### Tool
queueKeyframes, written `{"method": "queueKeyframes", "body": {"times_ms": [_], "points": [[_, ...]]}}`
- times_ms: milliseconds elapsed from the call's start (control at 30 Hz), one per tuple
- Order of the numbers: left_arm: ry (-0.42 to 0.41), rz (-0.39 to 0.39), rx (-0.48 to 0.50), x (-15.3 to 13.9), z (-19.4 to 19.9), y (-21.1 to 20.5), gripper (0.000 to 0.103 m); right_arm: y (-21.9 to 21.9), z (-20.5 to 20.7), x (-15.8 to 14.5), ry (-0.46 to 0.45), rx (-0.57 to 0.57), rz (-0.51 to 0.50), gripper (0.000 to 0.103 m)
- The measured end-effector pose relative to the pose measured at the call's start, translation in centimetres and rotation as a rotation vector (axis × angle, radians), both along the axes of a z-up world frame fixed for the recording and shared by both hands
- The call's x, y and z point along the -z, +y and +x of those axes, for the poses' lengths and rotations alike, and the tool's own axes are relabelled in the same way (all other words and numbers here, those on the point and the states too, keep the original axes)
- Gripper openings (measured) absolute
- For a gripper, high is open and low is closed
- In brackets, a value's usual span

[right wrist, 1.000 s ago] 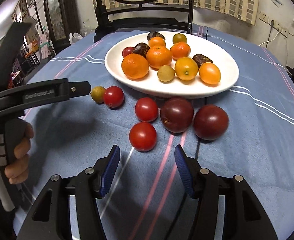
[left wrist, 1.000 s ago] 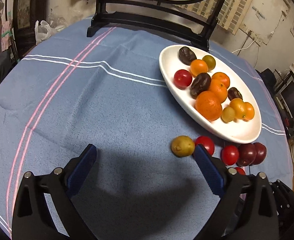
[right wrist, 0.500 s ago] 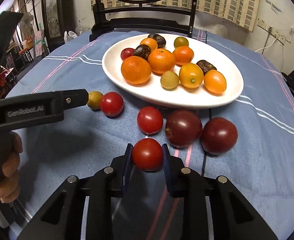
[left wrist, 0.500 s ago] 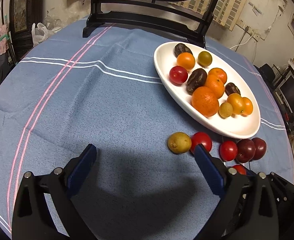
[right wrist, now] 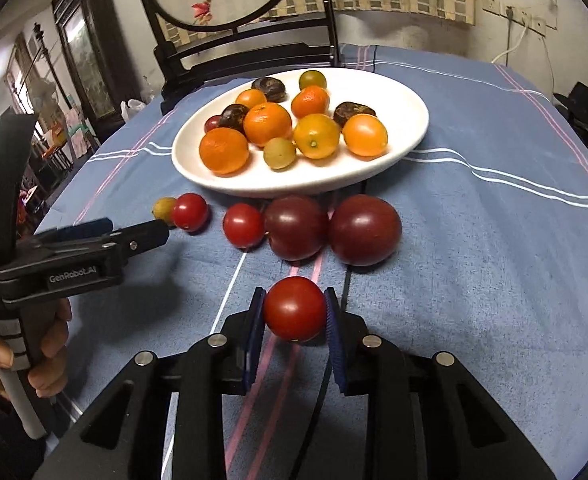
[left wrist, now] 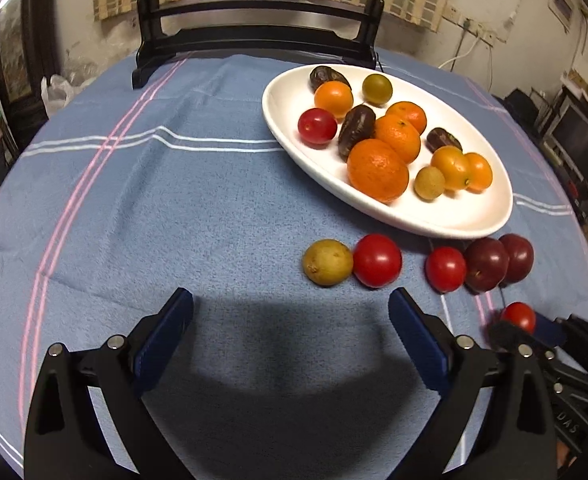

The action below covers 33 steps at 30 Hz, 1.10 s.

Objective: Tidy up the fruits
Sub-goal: 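Grasp a red tomato with the right gripper while the left grasps a yellow-green fruit, then carry the red tomato and yellow-green fruit onto the plate and open both grippers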

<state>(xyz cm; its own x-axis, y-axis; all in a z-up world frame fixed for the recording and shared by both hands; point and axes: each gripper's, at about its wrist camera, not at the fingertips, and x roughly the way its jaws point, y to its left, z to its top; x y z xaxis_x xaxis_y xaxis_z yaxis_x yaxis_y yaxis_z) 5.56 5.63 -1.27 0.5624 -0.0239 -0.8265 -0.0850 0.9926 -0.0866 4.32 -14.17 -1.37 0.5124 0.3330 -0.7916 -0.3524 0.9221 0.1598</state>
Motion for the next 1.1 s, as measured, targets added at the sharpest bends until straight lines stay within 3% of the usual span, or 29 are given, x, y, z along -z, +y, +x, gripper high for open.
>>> {"method": "queueKeyframes", "body": {"times_ms": [200, 267, 300, 400, 467, 767, 800, 867, 900, 933, 1100], "points": [[-0.006, 0.045, 0.069, -0.1, -0.5, -0.4, 0.095, 0.3, -0.2, -0.1, -0.006, -0.018, -0.012, 0.029], [0.033, 0.017, 0.093, 0.4, -0.2, -0.4, 0.075, 0.3, -0.2, -0.1, 0.000, -0.018, -0.007, 0.029], [0.051, 0.019, 0.107, 0.7, -0.1, -0.5, 0.073, 0.3, -0.2, -0.1, 0.002, -0.020, -0.006, 0.029], [0.030, 0.111, 0.159, 0.8, 0.3, -1.1, 0.074, 0.4, -0.3, -0.3, -0.001, -0.029, -0.003, 0.029], [-0.001, 0.128, 0.195, 0.8, 0.6, -1.1, 0.074, 0.4, -0.5, -0.5, -0.004, -0.038, 0.006, 0.029], [-0.055, 0.107, 0.324, 1.0, 2.8, -0.8, 0.073, 0.5, -0.6, -0.4, 0.016, -0.049, 0.008, 0.029], [-0.056, 0.102, 0.339, 1.0, 2.9, -0.9, 0.071, 0.5, -0.6, -0.4, 0.019, -0.051, 0.008, 0.030], [-0.061, 0.072, 0.383, 1.0, 2.9, -1.1, 0.050, 0.5, -0.7, -0.4, 0.024, -0.055, 0.014, 0.030], [-0.069, 0.071, 0.405, 0.9, 2.6, -1.4, 0.044, 0.6, -0.7, -0.4, 0.025, -0.056, 0.015, 0.030], [-0.076, 0.078, 0.423, 0.8, 2.4, -1.8, 0.031, 0.6, -0.7, -0.4, 0.024, -0.056, 0.014, 0.029], [-0.061, 0.112, 0.402, 0.7, 1.6, -2.6, 0.027, 0.5, -0.6, -0.4, 0.022, -0.049, 0.011, 0.030]]}}
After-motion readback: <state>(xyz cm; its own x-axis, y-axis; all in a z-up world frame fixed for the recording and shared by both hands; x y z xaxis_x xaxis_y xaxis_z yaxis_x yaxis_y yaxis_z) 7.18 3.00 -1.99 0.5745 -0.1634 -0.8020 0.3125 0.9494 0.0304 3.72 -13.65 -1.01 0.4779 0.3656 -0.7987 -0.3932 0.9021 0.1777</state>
